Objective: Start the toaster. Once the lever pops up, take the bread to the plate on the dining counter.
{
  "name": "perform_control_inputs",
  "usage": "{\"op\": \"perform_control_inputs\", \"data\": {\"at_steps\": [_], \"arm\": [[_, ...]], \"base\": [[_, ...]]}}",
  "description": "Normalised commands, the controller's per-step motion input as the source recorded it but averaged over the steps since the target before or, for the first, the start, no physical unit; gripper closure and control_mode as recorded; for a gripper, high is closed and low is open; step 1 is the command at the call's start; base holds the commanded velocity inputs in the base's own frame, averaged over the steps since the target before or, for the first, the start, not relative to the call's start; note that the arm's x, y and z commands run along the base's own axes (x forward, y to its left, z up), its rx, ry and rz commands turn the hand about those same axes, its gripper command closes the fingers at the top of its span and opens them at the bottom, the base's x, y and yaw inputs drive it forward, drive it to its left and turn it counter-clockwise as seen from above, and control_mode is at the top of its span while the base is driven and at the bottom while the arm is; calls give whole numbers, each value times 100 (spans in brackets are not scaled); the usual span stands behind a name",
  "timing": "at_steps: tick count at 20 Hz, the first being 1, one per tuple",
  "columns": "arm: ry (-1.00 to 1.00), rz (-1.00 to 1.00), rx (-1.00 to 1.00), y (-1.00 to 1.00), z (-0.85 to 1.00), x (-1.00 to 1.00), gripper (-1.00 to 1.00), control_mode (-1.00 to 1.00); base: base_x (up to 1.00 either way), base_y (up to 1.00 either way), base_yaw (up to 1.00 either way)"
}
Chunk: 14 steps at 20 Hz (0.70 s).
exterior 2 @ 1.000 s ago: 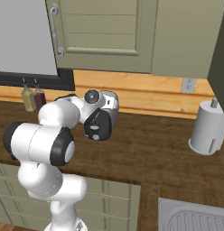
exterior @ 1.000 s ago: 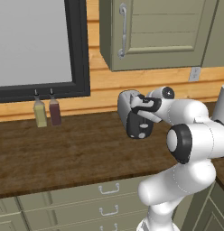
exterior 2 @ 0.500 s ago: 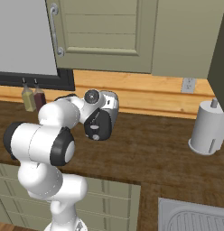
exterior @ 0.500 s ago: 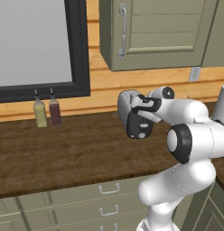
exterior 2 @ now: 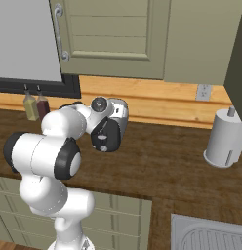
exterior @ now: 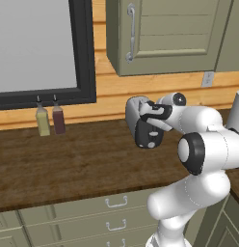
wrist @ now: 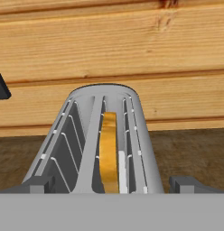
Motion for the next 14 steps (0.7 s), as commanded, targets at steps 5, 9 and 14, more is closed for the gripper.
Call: {"op": "perform_control_inputs", "data": {"at_steps": [5, 9, 14], "arm": [[0, 0, 0, 0, 0, 0, -100, -100], [0, 0, 0, 0, 0, 0, -100, -100], [0, 0, 0, 0, 0, 0, -100, -100]], "base": [[0, 0, 0], [0, 0, 0], [0, 0, 0]]}}
